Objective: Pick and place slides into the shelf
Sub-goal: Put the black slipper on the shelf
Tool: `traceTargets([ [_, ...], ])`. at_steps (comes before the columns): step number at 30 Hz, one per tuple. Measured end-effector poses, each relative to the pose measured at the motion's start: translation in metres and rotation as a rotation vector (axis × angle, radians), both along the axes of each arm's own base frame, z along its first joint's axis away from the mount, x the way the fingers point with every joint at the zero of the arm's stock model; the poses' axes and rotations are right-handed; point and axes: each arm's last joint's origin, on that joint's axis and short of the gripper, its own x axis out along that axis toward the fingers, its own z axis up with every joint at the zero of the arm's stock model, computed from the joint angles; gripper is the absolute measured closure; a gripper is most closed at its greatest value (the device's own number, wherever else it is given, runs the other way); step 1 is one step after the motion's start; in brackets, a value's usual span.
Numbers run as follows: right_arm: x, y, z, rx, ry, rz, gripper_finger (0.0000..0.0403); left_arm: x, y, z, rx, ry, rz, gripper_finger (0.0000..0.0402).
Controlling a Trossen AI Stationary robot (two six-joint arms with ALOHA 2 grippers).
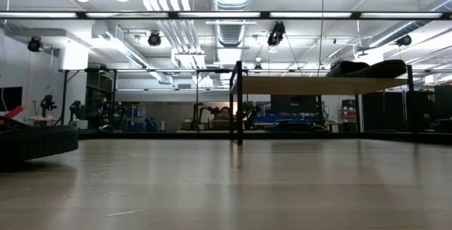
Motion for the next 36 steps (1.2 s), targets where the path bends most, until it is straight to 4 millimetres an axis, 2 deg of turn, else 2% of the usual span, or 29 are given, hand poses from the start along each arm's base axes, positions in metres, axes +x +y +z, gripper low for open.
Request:
traceTargets([
  [5,-0.007,0.0,0.006,0.056,-0.049,-0.005,0.0358,-0.006,-0.003,0.006,-0.026,-0.032,-0.032,0.0366],
  [13,-0.032,-0.003,0.018,0.104,-0.135,-0.027,0.0358,-0.039,-0.022,0.028,-0.021,-0.064,-0.104,0.0304],
  [21,-0.055,-0.012,0.031,0.142,-0.213,-0.075,0.0358,-0.07,-0.05,0.025,-0.015,-0.01,-0.08,0.0271],
  [25,-0.062,-0.014,0.034,0.157,-0.23,-0.082,0.0358,-0.07,-0.061,0.011,0.016,0.04,-0.11,0.027],
  [31,-0.064,-0.017,0.034,0.169,-0.243,-0.109,0.0358,-0.062,-0.066,-0.001,0.069,0.102,-0.052,0.0269],
  [36,-0.064,-0.022,0.036,0.178,-0.27,-0.146,0.0358,-0.06,-0.067,-0.003,0.07,0.105,-0.039,0.0269],
])
